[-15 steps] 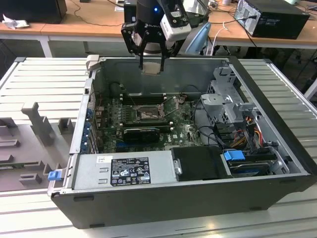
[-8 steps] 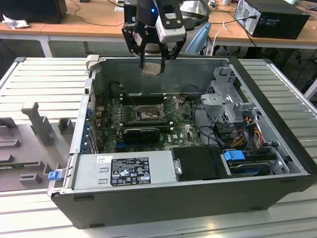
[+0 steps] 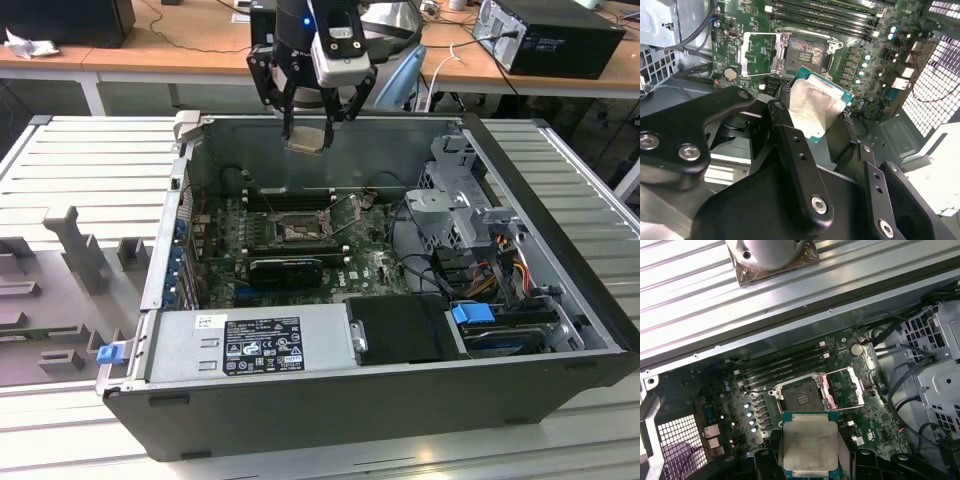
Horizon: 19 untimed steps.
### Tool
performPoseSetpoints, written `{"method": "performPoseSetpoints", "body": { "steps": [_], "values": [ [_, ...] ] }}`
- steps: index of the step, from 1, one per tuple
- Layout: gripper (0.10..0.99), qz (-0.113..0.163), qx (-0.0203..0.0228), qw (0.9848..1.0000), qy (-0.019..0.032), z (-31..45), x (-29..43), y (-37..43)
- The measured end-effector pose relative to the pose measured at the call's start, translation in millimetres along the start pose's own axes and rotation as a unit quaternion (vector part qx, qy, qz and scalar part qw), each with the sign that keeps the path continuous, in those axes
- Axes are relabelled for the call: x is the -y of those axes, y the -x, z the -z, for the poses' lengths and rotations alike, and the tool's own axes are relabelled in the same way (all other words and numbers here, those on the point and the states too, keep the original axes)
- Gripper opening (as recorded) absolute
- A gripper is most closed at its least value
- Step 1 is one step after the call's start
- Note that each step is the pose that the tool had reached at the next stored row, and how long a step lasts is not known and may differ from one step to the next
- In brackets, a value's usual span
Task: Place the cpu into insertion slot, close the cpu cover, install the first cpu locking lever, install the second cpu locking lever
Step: 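Place the cpu into insertion slot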
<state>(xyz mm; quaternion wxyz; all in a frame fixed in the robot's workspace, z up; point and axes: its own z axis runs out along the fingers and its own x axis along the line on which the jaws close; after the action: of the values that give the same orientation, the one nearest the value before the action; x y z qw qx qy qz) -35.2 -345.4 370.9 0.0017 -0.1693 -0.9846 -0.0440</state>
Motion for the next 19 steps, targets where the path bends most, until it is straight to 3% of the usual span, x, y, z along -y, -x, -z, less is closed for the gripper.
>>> {"method": "performPoseSetpoints", "body": {
  "steps": [19],
  "values": [
    [0.529, -0.051, 0.0044, 0.9987, 0.0009, -0.6, 0.0, 0.0]
  ]
}}
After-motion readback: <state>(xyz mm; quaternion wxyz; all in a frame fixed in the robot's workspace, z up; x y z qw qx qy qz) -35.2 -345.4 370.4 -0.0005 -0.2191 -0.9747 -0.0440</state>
